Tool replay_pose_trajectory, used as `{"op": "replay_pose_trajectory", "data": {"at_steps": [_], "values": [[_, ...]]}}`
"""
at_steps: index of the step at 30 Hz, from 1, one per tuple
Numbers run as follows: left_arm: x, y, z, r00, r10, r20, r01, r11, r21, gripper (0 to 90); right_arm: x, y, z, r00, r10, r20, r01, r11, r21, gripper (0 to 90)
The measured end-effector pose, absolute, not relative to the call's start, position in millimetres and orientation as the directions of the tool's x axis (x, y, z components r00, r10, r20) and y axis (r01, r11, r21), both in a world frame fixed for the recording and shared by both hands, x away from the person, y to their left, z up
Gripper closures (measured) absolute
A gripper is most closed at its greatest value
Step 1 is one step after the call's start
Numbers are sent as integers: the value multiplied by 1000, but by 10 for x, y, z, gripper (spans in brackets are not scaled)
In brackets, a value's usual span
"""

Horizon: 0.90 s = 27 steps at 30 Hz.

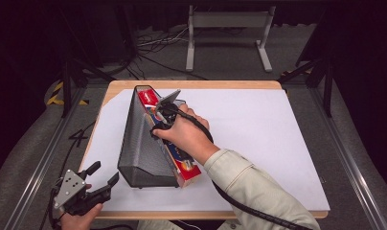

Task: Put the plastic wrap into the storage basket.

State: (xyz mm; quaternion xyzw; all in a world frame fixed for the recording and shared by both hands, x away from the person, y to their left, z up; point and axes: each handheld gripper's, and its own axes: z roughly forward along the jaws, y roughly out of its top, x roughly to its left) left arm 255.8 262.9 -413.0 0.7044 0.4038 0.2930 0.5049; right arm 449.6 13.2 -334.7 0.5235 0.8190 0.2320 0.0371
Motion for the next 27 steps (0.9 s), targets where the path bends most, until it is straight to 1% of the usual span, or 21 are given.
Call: {"op": "replay_pose_trajectory", "data": {"at_steps": [11, 18, 25, 27], "values": [[2566, 2627, -4130, 505, 863, 7, 279, -171, 945, 282, 4545, 174, -3457, -449, 880, 157, 854, 371, 365, 394], [2578, 2626, -4132, 507, 862, 7, 277, -170, 946, 282, 4596, 229, -3567, -464, 877, 124, 858, 410, 310, 392], [2585, 2627, -4137, 509, 861, 1, 279, -167, 946, 282, 4630, 236, -3604, -466, 876, 122, 862, 419, 285, 386], [2585, 2625, -4137, 511, 859, 3, 279, -169, 945, 281, 4649, 223, -3633, -468, 873, 136, 864, 421, 276, 365]]}}
